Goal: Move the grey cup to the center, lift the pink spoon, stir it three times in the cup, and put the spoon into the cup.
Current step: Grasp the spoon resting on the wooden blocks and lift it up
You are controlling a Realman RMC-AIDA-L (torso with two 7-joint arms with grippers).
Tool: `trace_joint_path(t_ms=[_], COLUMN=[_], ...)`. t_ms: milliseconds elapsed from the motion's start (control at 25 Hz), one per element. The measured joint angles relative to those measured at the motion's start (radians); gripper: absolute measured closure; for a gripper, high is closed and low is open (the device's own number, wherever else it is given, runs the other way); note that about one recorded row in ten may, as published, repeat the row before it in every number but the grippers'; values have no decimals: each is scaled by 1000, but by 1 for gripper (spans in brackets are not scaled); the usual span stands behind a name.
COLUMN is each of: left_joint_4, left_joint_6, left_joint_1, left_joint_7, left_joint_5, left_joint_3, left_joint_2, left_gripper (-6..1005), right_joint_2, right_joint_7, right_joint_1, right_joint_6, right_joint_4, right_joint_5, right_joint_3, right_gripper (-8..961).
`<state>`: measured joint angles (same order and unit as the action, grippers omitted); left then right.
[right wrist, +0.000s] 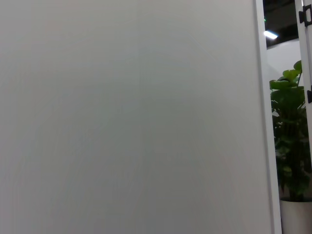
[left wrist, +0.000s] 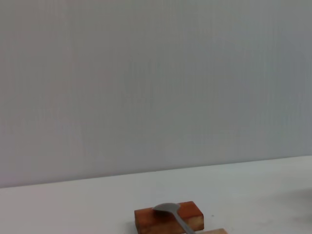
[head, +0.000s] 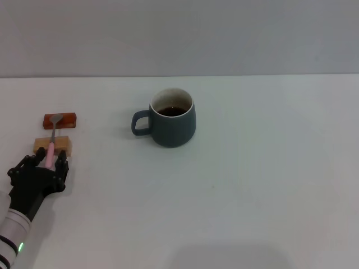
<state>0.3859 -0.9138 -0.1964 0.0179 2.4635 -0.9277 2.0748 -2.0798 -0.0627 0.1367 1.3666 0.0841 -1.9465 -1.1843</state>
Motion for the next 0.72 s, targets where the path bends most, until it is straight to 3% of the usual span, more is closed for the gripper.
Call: trace_joint_path(t_ms=[160, 400, 720], left_joint_4=[1, -1, 0], left_joint_6=[4, 13, 34], left_joint_1=[-2, -5, -8], left_joint_7=[-1, -2, -2], left_joint_5=[-4, -5, -9], left_joint_3=[0, -2, -11], left_joint_2=[-1, -1, -1], left_gripper=[459, 614, 644], right_joint_2=[1, 1, 1], right_joint_7=[1, 4, 6], right_joint_1=[0, 1, 2], right_joint_6=[0, -1, -2], right_joint_4=[-1, -1, -2], right_joint_5=[0, 0, 0], right_joint_3=[0, 0, 0], right_gripper=[133, 133, 133])
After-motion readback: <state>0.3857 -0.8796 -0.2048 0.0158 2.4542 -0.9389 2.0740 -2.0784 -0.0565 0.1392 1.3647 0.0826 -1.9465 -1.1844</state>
